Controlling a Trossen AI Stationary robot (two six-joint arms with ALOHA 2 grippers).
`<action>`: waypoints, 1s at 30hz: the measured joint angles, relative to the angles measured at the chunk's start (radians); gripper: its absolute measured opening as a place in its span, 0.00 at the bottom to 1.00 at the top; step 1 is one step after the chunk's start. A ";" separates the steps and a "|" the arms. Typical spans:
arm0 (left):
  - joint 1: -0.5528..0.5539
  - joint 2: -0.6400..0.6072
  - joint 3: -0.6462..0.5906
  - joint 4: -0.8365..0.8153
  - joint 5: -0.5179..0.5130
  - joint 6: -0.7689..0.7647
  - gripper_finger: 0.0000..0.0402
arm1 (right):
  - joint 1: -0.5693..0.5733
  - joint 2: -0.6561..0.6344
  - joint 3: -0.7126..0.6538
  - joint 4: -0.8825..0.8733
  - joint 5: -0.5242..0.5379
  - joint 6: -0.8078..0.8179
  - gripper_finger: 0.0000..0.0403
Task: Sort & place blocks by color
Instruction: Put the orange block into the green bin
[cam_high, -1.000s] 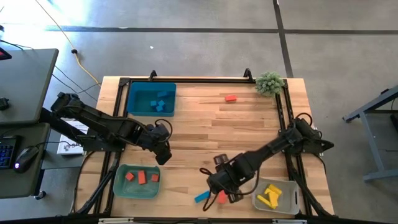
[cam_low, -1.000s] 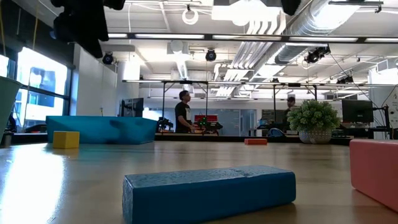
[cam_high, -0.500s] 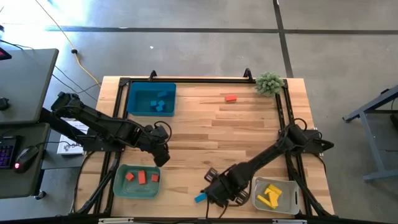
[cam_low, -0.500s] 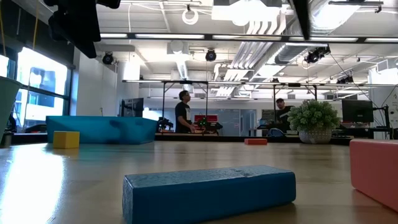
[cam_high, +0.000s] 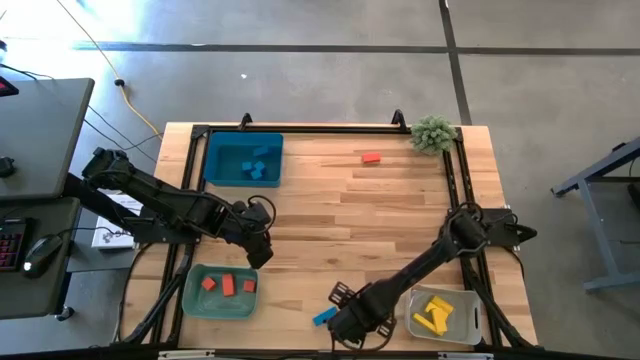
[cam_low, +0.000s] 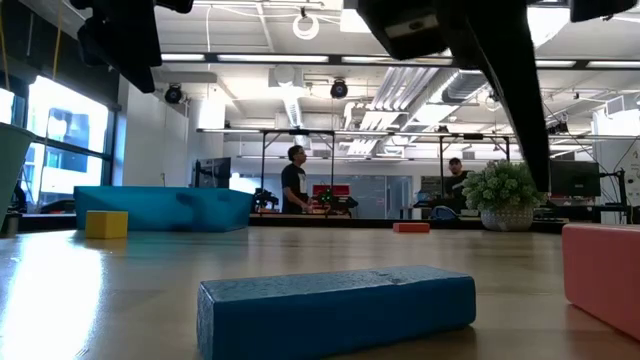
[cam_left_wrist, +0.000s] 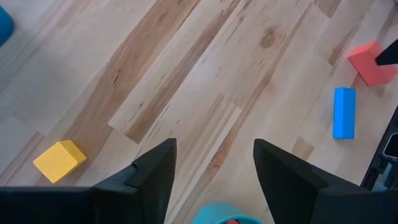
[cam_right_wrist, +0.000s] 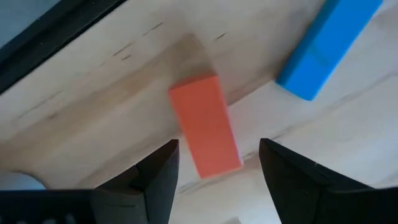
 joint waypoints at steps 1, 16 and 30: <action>0.000 0.000 0.000 0.000 0.000 0.000 0.51 | 0.000 0.003 0.000 0.001 -0.005 0.010 0.52; 0.000 0.000 0.000 0.000 0.000 0.000 0.51 | 0.000 0.083 0.000 -0.005 0.018 0.018 0.51; 0.000 0.000 0.000 0.000 0.020 0.000 0.51 | -0.005 0.093 0.002 0.014 0.004 0.079 0.27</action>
